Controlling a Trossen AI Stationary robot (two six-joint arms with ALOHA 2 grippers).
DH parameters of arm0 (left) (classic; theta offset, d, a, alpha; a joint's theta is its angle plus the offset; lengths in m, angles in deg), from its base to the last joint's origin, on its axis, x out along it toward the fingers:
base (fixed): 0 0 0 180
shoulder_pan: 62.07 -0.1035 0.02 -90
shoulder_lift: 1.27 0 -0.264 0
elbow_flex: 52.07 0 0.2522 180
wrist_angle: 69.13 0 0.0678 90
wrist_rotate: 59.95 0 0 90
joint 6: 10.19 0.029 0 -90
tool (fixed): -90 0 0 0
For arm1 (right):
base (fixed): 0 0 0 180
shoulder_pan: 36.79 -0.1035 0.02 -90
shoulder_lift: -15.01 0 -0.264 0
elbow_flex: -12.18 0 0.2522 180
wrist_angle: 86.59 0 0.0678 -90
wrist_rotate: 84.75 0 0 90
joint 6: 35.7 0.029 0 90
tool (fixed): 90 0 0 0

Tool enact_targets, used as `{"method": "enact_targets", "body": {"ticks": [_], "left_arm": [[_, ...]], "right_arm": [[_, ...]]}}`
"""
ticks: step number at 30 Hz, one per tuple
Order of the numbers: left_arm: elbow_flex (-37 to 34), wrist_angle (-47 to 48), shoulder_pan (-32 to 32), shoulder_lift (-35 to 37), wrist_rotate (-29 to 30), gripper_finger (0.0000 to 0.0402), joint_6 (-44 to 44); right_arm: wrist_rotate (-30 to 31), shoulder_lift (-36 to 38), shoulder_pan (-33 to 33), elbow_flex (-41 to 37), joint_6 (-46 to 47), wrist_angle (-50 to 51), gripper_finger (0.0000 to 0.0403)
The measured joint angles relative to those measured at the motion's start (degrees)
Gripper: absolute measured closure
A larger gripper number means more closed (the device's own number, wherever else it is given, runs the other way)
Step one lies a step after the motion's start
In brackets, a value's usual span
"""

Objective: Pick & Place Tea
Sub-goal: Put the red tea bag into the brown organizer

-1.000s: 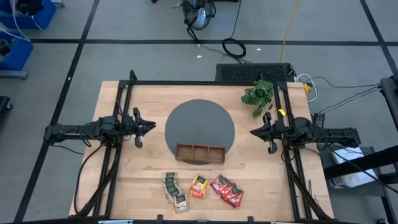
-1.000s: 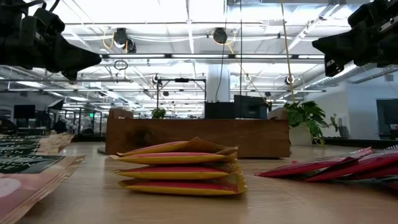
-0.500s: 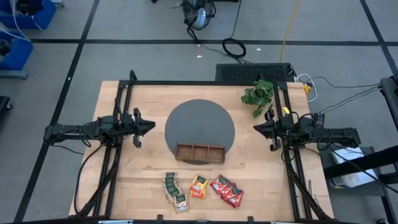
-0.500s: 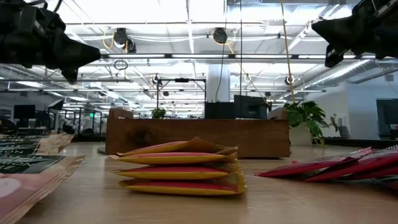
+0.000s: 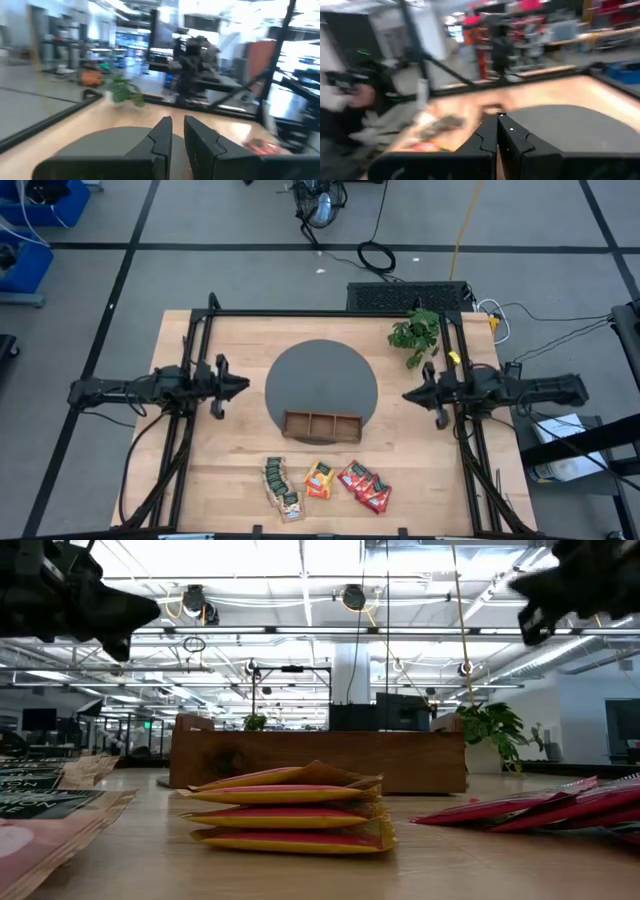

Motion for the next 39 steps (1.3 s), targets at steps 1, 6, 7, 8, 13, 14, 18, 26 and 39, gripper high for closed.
{"method": "enact_targets", "body": {"ticks": [1,6,7,8,13,14,18,26,39], "left_arm": [[0.0,-1.4,0.5,-1.6,-1.1,0.035,0.2],[0.0,-9.8,4.0,-12.8,-0.3,0.035,4.4],[0.2,-11.3,4.5,-15.1,0.2,0.035,5.1],[0.6,-12.0,5.0,-17.5,0.5,0.035,5.7],[6.5,-13.0,7.9,-28.2,0.3,0.035,3.5],[7.9,-13.1,8.8,-30.7,0.5,0.035,3.3],[13.4,-12.2,13.1,-43.1,2.2,0.035,4.7],[28.8,-11.4,20.1,-64.5,5.1,0.035,13.1],[45.1,-12.8,23.4,-82.4,2.6,0.035,24.1]], "right_arm": [[0.0,-2.9,-1.5,1.7,0.5,0.4,0.0403],[7.0,-17.6,-10.2,15.4,1.4,7.9,0.0403],[8.5,-20.6,-11.9,18.9,2.1,11.7,0.0403],[9.8,-23.8,-13.7,22.8,3.1,15.8,0.0403],[18.2,-38.8,-23.4,39.1,12.2,35.9,0.0403],[19.7,-41.4,-24.9,41.0,14.7,38.1,0.0403],[18.3,-49.6,-28.1,43.7,26.2,40.5,0.0403],[13.5,-54.2,-33.6,40.0,49.7,38.0,0.0402],[5.6,-53.9,-33.5,26.4,66.7,11.8,0.0382]]}}
